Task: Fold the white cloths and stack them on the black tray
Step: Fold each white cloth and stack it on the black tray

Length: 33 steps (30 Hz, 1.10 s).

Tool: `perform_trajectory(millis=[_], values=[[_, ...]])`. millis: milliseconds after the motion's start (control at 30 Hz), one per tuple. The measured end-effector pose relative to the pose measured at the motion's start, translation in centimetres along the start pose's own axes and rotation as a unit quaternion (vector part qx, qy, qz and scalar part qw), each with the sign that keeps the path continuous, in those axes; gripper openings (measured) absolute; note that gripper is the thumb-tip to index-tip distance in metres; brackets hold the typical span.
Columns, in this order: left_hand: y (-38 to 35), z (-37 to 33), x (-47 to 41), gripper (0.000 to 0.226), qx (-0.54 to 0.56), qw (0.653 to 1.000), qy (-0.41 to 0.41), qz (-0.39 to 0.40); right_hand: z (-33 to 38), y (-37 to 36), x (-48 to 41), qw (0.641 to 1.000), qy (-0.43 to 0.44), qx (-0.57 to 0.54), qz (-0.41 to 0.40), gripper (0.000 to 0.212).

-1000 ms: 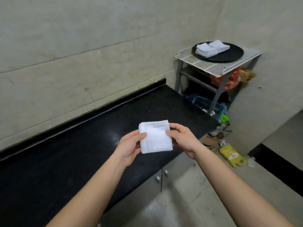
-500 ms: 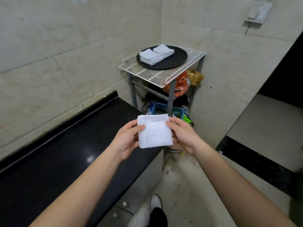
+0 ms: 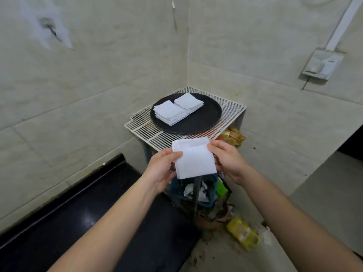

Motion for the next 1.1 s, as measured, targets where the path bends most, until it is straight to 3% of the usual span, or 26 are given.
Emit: perform_trajectory(millis=[300,500,667,867,1100], values=[[-4.3,-3.9,-12.9,0.019,-0.01,0.995,-0.054,-0.085,7.5,2.2,-14.8,0.994,-0.002,0.081,0.073,0.019],[-7.9,-4.9,-21.3,0.017,-0.034,0.983,-0.034,-0.178,11.3,4.6,-25.4,0.987,-0.02,0.065,0.148,0.03],[-9.5,-6.6,-27.6,0.016,-0.024,0.976,-0.027,-0.214,14.7,4.8,-33.6,0.976,-0.017,0.119,0.182,0.03],[-9.8,-8.2,-32.8,0.014,-0.073,0.962,-0.045,-0.259,17.4,3.1,-40.2,0.969,-0.026,0.151,0.192,0.009],[-8.6,-7.4,-35.9,0.009,-0.137,0.938,-0.036,-0.316,17.4,2.0,-44.1,0.962,-0.043,0.183,0.199,0.03]])
Point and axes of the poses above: each hand's wrist, its own x-axis away from the middle knuckle, its own y-axis out of the back of the hand, z = x × y, the point moved 3 cm from there along -x, towards the middle knuckle, and after that the axes turned 9 degrees about -y, right-handed, at the moved point
